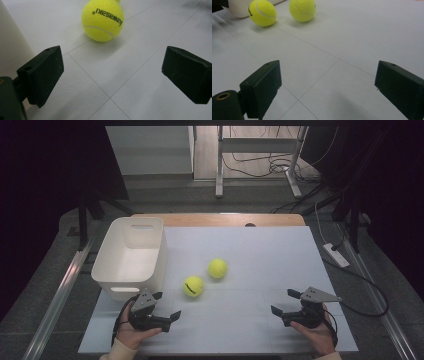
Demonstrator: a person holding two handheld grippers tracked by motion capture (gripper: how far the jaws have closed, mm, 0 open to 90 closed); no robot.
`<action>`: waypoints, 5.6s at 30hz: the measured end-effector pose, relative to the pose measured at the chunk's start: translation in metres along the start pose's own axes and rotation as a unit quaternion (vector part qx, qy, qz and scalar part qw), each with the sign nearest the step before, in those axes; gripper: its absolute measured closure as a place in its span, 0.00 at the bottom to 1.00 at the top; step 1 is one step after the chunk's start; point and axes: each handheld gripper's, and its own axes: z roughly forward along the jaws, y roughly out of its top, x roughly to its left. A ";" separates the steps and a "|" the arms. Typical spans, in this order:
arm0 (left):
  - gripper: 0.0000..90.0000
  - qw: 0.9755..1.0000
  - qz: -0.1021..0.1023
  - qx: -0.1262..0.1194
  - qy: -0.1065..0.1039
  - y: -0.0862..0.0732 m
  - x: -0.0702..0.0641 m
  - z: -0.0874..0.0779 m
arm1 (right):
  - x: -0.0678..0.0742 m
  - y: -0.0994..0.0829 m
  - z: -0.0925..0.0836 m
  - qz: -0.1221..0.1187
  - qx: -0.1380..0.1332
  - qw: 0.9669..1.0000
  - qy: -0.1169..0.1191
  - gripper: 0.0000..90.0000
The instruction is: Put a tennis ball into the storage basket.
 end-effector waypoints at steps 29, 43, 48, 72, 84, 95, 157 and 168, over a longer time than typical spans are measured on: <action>0.06 1.000 0.008 -0.005 0.004 0.008 -0.006 -0.002 | 0.000 -0.004 0.000 0.009 0.004 1.000 -0.001 0.10; 0.07 1.000 0.007 -0.001 0.009 0.018 -0.006 -0.001 | -0.001 -0.004 0.004 0.004 0.010 1.000 0.000 0.10; 0.07 1.000 0.004 0.015 0.010 0.022 -0.007 0.000 | -0.001 -0.004 0.004 0.003 0.011 1.000 0.000 0.11; 0.08 1.000 0.009 0.016 0.010 0.048 -0.019 0.004 | -0.001 -0.005 0.005 0.004 0.016 1.000 -0.003 0.11; 0.08 1.000 0.017 0.021 0.013 0.061 -0.021 0.009 | -0.002 -0.005 0.004 0.007 0.014 1.000 -0.005 0.11; 0.08 0.999 0.027 0.032 0.025 0.068 -0.025 0.014 | -0.002 -0.005 0.003 0.007 0.013 1.000 -0.008 0.12; 0.02 0.981 -0.016 0.188 0.052 0.105 -0.007 0.098 | -0.002 -0.007 0.006 0.003 0.023 1.000 -0.008 0.12; 0.02 0.975 -0.014 0.217 0.052 0.097 -0.003 0.113 | -0.002 -0.007 0.006 0.003 0.023 1.000 -0.008 0.12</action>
